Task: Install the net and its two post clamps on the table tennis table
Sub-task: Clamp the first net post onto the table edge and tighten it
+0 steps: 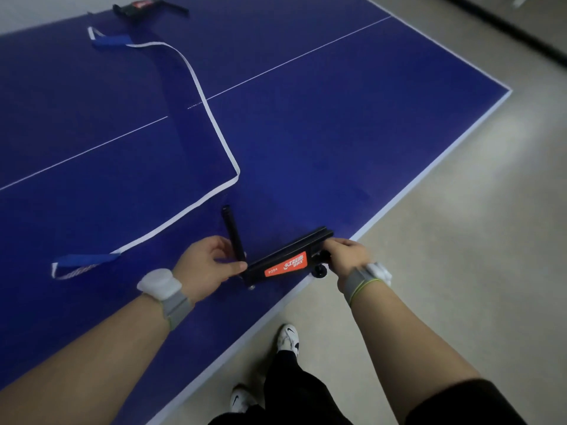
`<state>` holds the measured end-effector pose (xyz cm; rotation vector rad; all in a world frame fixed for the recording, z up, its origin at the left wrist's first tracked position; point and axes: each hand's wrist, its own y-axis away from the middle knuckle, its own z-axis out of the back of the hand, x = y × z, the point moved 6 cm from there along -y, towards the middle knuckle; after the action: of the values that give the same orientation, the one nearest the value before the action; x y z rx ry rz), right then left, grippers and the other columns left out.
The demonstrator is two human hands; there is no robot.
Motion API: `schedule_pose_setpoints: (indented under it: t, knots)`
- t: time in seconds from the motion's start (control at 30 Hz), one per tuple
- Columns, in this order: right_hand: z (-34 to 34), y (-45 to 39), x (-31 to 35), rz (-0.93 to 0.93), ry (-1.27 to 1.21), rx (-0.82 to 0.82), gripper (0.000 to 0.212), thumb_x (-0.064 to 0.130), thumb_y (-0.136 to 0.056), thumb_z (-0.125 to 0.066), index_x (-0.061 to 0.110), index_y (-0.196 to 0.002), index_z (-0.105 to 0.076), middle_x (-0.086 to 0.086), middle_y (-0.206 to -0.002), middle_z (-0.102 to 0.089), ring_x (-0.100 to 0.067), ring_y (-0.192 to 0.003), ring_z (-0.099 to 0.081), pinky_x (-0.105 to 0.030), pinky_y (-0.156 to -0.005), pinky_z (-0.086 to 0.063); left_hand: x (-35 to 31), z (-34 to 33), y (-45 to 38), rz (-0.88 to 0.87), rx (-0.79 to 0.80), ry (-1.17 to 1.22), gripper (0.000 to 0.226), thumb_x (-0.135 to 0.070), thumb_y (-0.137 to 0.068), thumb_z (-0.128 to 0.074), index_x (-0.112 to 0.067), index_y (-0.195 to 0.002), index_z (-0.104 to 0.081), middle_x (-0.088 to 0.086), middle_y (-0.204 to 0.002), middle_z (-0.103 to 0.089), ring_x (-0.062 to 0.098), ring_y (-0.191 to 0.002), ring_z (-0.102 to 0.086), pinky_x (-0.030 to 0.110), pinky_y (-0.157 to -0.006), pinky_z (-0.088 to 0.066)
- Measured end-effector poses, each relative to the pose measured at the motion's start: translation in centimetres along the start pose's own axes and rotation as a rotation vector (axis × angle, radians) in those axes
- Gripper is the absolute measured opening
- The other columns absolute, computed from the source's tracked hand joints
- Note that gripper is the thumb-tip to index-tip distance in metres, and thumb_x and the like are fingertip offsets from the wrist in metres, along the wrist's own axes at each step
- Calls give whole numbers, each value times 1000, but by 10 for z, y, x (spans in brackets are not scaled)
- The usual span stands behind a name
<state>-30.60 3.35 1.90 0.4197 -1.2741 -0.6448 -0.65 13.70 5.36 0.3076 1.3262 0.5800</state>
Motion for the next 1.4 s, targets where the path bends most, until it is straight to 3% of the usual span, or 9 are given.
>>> schedule_pose_setpoints:
  t: [0.13, 0.27, 0.5, 0.77, 0.93, 1.03, 1.1, 1.27, 1.4]
  knots:
    - [13, 10, -39, -68, -64, -27, 13, 17, -74, -76, 9, -83, -82, -6, -67, -74, -24, -61, -66, -31, -62, -47, -9, -24, 38, -158, 207, -201, 37, -16, -84, -84, -33, -115, -72, -9, -99, -81, 21, -87, -77, 46, -94, -59]
    - [25, 19, -73, -121, -156, -50, 12, 17, -77, -76, 10, -68, -80, -8, -68, -73, -23, -62, -65, -32, -67, -50, -7, -62, 71, -281, 323, -424, 22, -32, -79, -83, -37, -98, -75, -19, -90, -79, 1, -83, -75, 35, -86, -60]
    - [19, 19, -121, -313, -357, 95, 22, 28, -86, -80, 15, -74, -66, -2, -64, -62, -13, -44, -54, -23, -49, -48, -8, -121, 93, -522, 380, -697, 28, -53, -82, -69, -44, -108, -72, -29, -92, -76, -10, -81, -72, 26, -77, -60]
    - [16, -8, -168, -415, -350, 342, 38, 32, -94, -70, -1, -111, -78, -19, -103, -76, -35, -84, -77, -35, -65, -61, 17, -185, 105, -551, 436, -827, 48, -66, -83, -52, -47, -127, -55, -18, -108, -75, 3, -99, -70, 30, -89, -56]
    - [40, -32, -194, -365, -226, 346, 34, 22, -88, -73, -4, -108, -79, -24, -106, -78, -37, -78, -74, -53, -85, -63, 29, -235, 100, -481, 574, -821, 41, -57, -93, -58, -44, -132, -60, -15, -126, -70, 5, -117, -64, 29, -101, -51]
    - [52, -52, -193, -274, -61, 385, 28, 22, -87, -72, 0, -100, -82, -23, -94, -79, -34, -73, -72, -46, -72, -60, 25, -253, 86, -470, 659, -746, 52, -65, -90, -58, -47, -139, -58, -17, -127, -68, -2, -116, -61, 12, -97, -44]
    - [53, -68, -189, -214, 13, 399, 21, 22, -88, -72, 7, -98, -84, -22, -93, -81, -30, -71, -71, -39, -66, -57, 26, -245, 59, -415, 554, -660, 52, -64, -88, -60, -45, -136, -63, -17, -117, -71, -3, -106, -65, 10, -91, -46]
    - [44, -97, -180, -154, 122, 423, 15, 19, -88, -72, 17, -89, -87, -9, -77, -79, -25, -67, -72, -36, -66, -59, 40, -189, -39, -368, -20, -637, 32, -50, -91, -63, -37, -119, -73, -20, -110, -68, 1, -99, -64, 33, -89, -56]
    - [30, -120, -179, -138, 139, 445, 15, 21, -89, -73, 21, -90, -88, -4, -75, -79, -18, -63, -69, -32, -64, -59, 51, -183, -92, -365, -136, -732, 28, -40, -92, -67, -30, -117, -75, -10, -118, -67, 19, -113, -59, 31, -100, -46]
